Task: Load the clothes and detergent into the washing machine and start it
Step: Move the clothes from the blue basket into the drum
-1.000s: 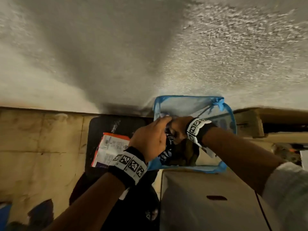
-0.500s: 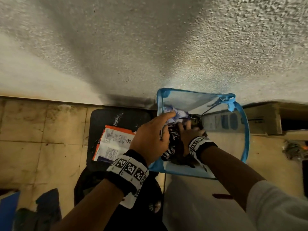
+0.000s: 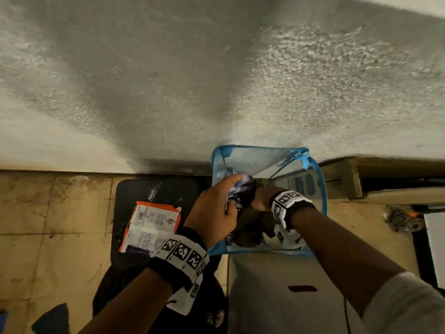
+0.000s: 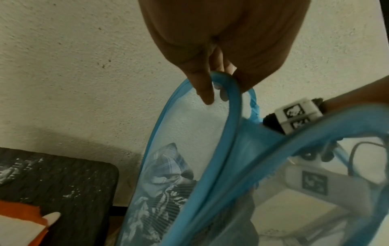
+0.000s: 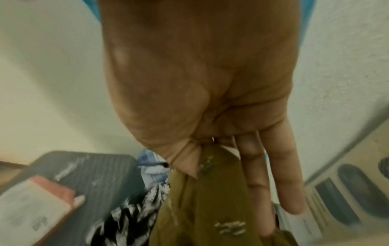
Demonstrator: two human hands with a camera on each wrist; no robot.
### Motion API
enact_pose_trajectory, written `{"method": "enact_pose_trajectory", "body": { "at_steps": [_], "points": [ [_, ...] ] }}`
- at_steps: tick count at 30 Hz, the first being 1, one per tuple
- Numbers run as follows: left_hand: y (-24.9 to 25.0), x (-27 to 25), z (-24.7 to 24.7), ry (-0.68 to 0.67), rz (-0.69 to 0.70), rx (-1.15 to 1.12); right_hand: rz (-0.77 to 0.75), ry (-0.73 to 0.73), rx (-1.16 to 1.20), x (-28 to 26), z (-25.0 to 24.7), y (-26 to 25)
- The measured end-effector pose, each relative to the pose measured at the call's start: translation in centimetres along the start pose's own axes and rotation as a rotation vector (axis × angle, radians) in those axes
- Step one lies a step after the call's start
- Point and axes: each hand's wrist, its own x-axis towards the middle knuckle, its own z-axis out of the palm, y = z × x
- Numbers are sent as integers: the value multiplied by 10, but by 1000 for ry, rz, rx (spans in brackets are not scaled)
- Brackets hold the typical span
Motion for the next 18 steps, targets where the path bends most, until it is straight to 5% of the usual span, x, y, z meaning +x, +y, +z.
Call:
{"method": "enact_pose_trajectory", "body": {
  "at_steps": [6, 11, 14, 18],
  "points": [
    [12, 2, 3, -145, 75, -73, -100, 52, -148, -84, -80, 15],
    [14, -5, 3, -260, 130, 95, -137, 124, 31, -166, -123, 22],
    [13, -9, 1, -301, -33, 90, -206, 226, 296, -233, -144, 35],
    [75, -21, -10, -218, -225, 393, -311, 427, 694, -320, -153, 58]
  ]
}}
